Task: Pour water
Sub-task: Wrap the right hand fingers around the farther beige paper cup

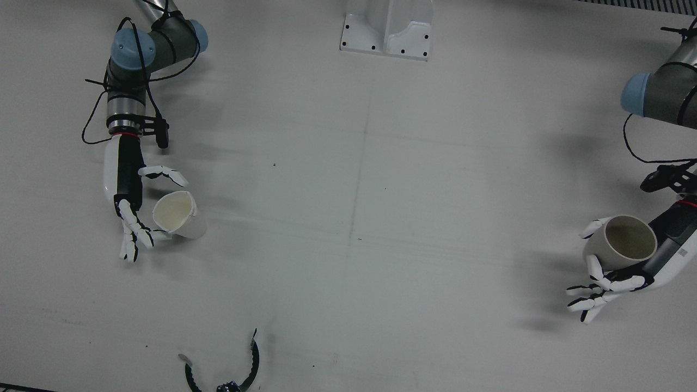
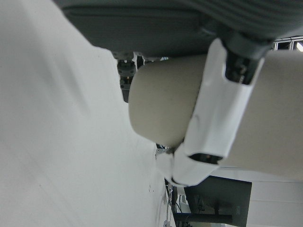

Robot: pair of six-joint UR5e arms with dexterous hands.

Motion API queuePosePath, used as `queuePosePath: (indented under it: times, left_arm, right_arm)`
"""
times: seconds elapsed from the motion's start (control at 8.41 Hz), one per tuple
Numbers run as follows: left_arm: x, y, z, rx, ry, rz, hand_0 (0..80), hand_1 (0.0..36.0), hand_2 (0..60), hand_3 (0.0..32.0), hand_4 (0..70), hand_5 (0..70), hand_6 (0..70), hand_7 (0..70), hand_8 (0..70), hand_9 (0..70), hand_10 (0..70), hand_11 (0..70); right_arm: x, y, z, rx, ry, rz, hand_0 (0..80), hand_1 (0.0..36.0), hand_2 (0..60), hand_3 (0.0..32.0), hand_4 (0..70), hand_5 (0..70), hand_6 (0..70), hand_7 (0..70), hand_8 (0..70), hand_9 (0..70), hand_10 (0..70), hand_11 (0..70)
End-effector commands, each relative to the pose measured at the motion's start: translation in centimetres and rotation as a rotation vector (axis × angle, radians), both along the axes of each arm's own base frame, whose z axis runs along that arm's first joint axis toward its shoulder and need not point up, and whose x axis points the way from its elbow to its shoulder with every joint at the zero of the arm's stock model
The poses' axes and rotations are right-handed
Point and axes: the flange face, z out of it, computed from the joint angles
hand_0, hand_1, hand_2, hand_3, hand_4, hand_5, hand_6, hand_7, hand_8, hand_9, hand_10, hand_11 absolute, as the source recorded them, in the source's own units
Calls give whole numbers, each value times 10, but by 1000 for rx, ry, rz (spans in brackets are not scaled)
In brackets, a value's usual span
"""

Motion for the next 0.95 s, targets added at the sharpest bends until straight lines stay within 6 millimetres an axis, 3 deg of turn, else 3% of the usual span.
queuePosePath:
  times: [0.0, 0.36, 0.48, 0.59, 0.71, 0.83]
  left_arm:
    - [0, 0, 2, -2, -4, 0, 800, 360, 600, 0, 700, 700, 180, 116, 71, 18, 130, 219]
    - [0, 1, 4, -5, -6, 0, 800, 360, 600, 0, 700, 700, 181, 115, 69, 18, 131, 220]
    - [0, 1, 3, -4, -4, 0, 800, 360, 600, 0, 700, 700, 180, 116, 69, 18, 131, 220]
    - [0, 0, 2, -3, -3, 0, 800, 360, 600, 0, 700, 700, 179, 115, 69, 16, 131, 219]
    - [0, 0, 2, -4, -4, -2, 800, 360, 600, 0, 700, 700, 180, 114, 69, 16, 129, 217]
    - [0, 0, 2, -3, -3, -2, 800, 360, 600, 0, 700, 700, 181, 115, 71, 15, 129, 216]
  right_arm:
    - [3, -1, 2, -4, 5, 9, 457, 129, 265, 0, 164, 74, 364, 301, 62, 46, 0, 0]
    - [7, -7, 8, -14, 13, 32, 453, 126, 271, 0, 165, 72, 352, 292, 60, 44, 0, 0]
    - [1, -11, -1, -4, 6, 32, 454, 130, 268, 0, 147, 68, 314, 261, 52, 38, 0, 0]
    - [-6, -16, -3, -3, 5, 32, 455, 143, 251, 4, 39, 57, 192, 172, 28, 20, 0, 0]
    - [-13, -19, -1, -7, 12, 29, 448, 145, 240, 74, 0, 50, 128, 118, 15, 9, 0, 0]
    - [-16, -21, 0, -9, 15, 28, 450, 143, 238, 76, 0, 51, 138, 130, 17, 12, 0, 0]
